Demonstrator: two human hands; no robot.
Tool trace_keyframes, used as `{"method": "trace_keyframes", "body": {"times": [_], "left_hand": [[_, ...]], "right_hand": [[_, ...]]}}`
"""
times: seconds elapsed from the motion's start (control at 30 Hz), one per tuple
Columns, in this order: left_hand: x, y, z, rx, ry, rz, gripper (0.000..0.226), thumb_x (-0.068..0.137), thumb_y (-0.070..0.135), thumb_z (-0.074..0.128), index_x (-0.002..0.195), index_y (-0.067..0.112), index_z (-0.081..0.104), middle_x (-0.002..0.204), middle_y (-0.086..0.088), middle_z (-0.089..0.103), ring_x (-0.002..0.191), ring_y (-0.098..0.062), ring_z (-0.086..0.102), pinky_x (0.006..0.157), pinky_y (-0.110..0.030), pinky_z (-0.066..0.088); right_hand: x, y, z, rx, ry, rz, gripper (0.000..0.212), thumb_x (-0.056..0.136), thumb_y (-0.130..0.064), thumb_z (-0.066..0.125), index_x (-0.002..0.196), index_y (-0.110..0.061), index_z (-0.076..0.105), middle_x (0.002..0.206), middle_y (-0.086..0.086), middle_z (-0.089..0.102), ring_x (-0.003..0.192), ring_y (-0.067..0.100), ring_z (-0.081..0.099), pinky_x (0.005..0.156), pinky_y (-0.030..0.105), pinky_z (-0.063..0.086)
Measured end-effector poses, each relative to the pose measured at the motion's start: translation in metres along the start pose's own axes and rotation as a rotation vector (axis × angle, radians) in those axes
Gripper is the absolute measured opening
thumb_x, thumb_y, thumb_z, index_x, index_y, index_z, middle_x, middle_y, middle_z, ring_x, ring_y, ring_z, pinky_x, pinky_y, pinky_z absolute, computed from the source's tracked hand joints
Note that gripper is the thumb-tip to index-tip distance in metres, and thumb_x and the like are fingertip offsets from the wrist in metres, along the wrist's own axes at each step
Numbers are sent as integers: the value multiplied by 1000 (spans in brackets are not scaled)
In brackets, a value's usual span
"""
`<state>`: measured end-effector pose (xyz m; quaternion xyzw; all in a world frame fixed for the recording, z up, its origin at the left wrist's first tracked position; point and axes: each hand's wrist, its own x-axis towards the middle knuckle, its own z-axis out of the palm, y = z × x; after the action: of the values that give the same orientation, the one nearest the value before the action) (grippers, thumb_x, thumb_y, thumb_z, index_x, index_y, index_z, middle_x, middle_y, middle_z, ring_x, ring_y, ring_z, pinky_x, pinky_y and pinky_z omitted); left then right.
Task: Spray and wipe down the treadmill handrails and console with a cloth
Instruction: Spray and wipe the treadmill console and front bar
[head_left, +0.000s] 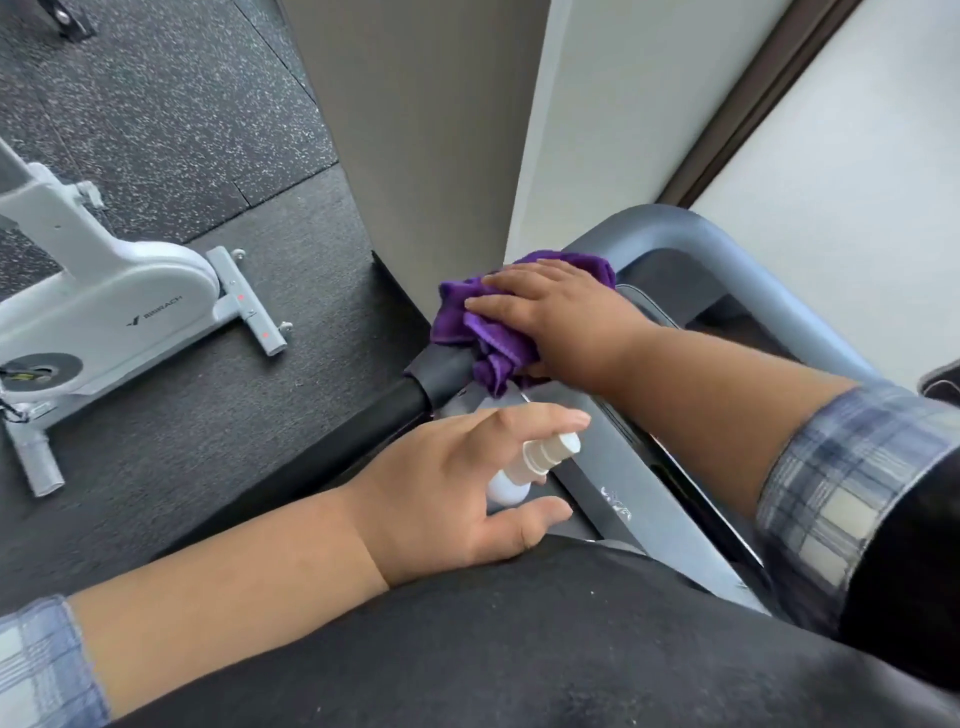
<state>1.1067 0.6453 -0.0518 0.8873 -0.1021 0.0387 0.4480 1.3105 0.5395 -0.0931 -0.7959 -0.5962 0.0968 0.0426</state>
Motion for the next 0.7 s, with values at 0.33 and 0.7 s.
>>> {"method": "trace_keyframes", "body": {"times": [0.33,0.7], "left_hand": [[-12,2,-8,-19,-15,13,57,88,43,63,138,31,39,100,35,49,89,10,57,84,-10,45],[0,8,-3,-55,-65,-13,56,87,45,61,136,44,35,102,40,52,88,12,58,83,-3,40]], "right_hand": [[-49,111,-55,150,63,761,49,79,-32,73,127,-32,61,126,5,62,115,32,58,92,38,46],[-21,40,-15,18,1,580,82,87,-29,66,158,-29,25,166,6,19,152,32,14,124,47,14]]}}
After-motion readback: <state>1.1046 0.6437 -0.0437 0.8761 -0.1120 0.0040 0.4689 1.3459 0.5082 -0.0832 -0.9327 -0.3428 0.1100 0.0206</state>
